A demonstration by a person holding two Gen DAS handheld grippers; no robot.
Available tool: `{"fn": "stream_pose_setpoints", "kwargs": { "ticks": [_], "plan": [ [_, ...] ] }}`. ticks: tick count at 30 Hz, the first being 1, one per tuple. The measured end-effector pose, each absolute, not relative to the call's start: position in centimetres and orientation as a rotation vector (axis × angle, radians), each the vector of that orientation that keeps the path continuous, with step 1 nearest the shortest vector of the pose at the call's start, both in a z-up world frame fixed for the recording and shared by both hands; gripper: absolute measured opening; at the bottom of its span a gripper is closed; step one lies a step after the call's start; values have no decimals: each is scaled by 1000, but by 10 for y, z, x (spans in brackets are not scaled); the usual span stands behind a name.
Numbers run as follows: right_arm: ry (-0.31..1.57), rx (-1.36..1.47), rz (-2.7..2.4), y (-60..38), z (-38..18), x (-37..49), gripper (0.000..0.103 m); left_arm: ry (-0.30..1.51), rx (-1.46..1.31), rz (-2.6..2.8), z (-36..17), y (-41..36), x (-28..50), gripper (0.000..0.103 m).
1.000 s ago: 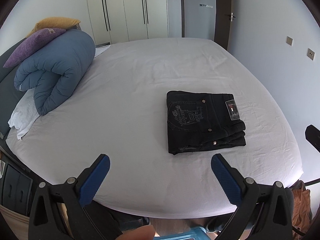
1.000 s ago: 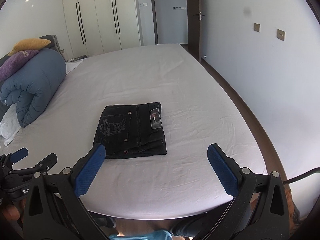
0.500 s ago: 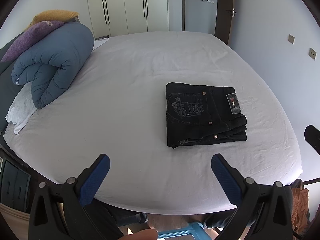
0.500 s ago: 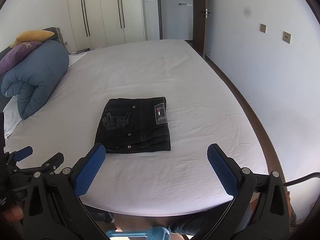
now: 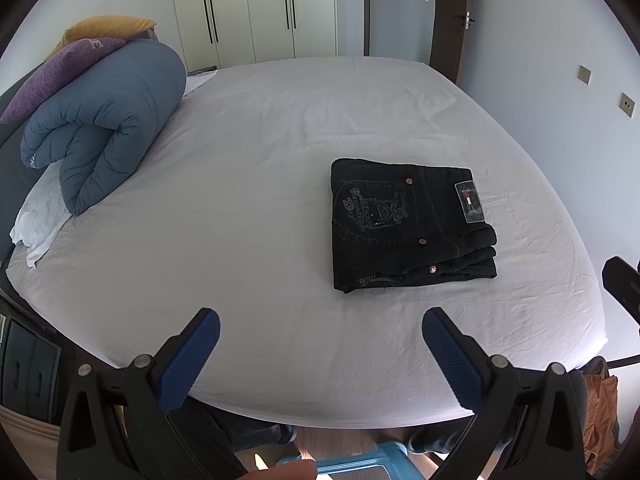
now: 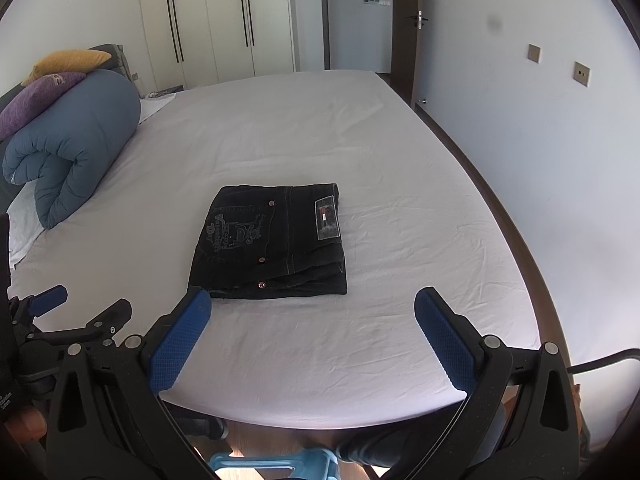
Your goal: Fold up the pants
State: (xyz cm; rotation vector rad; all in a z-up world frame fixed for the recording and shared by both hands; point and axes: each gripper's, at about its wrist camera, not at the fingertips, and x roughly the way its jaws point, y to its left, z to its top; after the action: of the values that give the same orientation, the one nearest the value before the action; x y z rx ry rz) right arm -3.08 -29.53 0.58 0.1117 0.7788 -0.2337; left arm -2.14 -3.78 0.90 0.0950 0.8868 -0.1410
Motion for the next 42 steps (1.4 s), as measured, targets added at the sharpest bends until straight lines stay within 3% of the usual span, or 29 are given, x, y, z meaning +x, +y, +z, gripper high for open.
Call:
{"fn": "stream_pose_setpoints", "kwargs": {
  "ticks": [42],
  "plan": [
    [797,112,-230,-289,-4,-30,103,905,95,-145,1,-36,-23,103]
  ]
}}
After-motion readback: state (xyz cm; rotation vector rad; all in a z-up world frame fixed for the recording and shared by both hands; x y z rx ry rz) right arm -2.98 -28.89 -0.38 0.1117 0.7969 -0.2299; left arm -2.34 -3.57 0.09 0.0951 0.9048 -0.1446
